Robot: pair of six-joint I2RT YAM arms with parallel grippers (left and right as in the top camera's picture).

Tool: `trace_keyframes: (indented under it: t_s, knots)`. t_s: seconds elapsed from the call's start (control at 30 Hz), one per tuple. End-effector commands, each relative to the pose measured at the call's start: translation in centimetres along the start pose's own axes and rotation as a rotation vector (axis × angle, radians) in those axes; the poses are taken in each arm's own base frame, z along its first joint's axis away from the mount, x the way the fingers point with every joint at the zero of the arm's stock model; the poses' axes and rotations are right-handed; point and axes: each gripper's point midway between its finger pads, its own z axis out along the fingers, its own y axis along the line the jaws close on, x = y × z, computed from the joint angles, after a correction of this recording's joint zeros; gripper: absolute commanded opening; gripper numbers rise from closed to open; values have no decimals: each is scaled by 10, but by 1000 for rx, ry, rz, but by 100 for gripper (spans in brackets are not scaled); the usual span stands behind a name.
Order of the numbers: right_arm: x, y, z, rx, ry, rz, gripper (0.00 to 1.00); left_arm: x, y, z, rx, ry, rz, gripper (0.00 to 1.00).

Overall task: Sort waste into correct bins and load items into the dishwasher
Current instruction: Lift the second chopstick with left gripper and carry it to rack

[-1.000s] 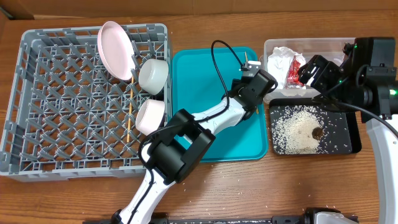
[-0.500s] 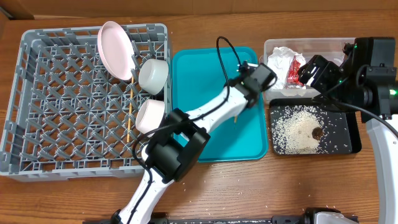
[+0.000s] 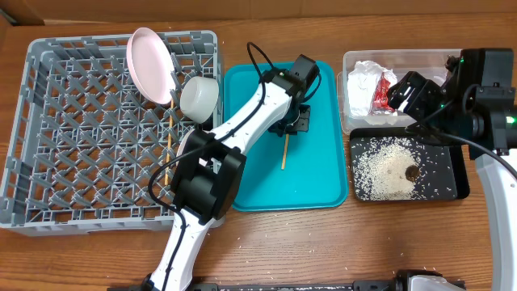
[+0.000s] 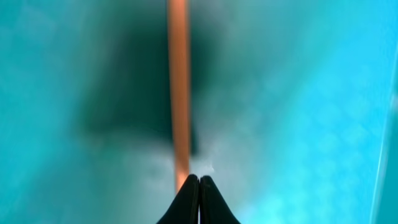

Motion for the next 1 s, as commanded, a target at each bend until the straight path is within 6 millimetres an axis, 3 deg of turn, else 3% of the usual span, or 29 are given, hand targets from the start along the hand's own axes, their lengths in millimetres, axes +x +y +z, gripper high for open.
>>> trace_keyframes:
  t_s: [0.0, 0.07, 0.17, 0.23, 0.33, 0.47, 0.67, 0.83, 0.97]
  knots:
    - [-4, 0, -3, 2, -19, -5, 100, -19, -6, -58, 61, -43, 50, 4]
    - [-4, 0, -3, 2, -19, -5, 100, -21, 1, -88, 36, -57, 54, 4]
    - [-4, 0, -3, 2, -19, -5, 100, -26, 8, -117, -21, -113, 78, 4]
    - [-4, 0, -3, 2, -19, -5, 100, -29, 12, -117, -60, -134, 79, 6]
    - [-4, 0, -3, 2, -19, -5, 100, -30, 12, -98, -67, -119, 56, 22]
    - [-4, 0, -3, 2, -19, -5, 100, -30, 10, -53, -69, -104, 9, 38]
    - [-4, 0, -3, 2, -19, -5, 100, -23, 1, -10, -58, -114, 23, 40]
    - [-4, 0, -3, 2, -19, -5, 100, -15, -3, 5, -59, -107, 15, 39]
    - [-4, 0, -3, 2, -19, -5, 100, -12, 1, 9, -89, -111, 5, 31]
